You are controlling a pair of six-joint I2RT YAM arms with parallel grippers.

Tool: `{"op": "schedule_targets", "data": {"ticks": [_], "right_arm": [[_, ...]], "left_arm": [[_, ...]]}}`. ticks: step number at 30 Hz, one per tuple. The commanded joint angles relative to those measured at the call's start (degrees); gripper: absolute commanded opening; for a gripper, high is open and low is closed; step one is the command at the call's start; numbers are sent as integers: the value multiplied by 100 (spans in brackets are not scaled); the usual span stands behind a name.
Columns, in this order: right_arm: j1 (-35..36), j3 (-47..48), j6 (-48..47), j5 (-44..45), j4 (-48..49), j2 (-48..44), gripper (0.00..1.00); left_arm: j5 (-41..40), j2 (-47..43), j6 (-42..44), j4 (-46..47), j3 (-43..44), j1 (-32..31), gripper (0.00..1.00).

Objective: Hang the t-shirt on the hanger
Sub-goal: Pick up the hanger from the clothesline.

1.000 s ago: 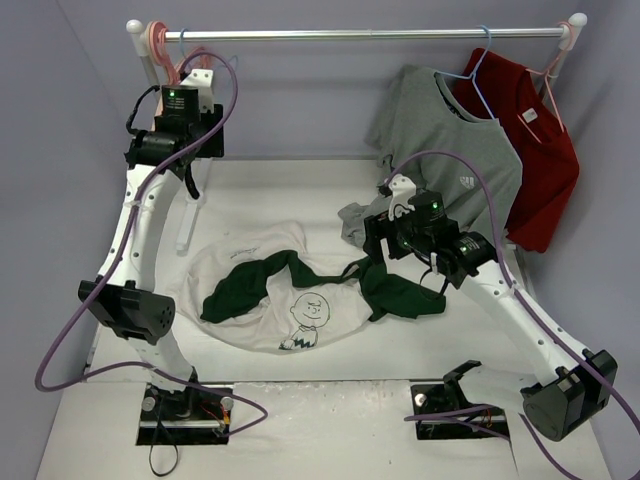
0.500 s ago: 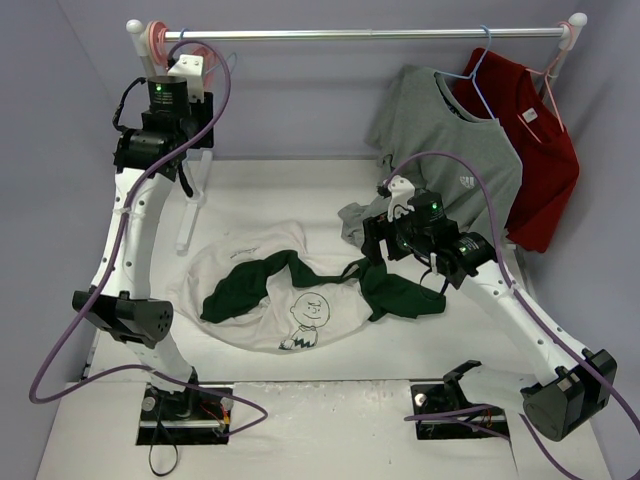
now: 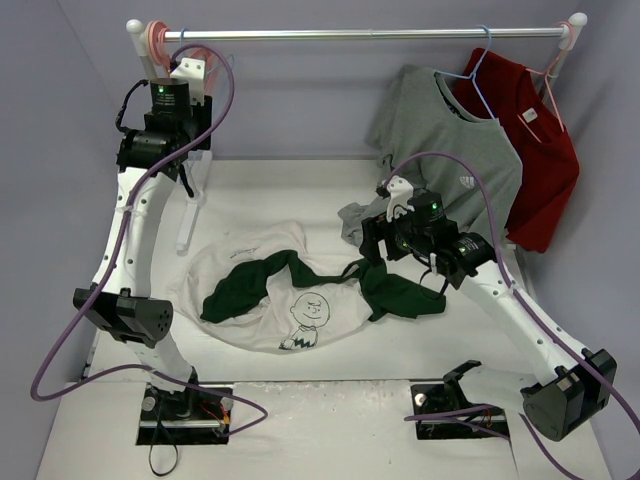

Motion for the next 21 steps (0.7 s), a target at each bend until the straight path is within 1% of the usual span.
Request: {"op": "schedule_targets", "data": {"ticks": [1,6,12,21], "right_arm": [[27,5,-35,-133,356,-30,76],[27,14,-35,-116,383,-3,76],[27,40,-62,-98,356,111,76],[27,67,-62,-116,409,225,76]], "left_arm": [[-64,-75,155,401,126,48,42],[-90,-30,138,436,-120,83,43],[139,22,50,463,-331,128,43],[183,145,50,436,-279,162,42]]}}
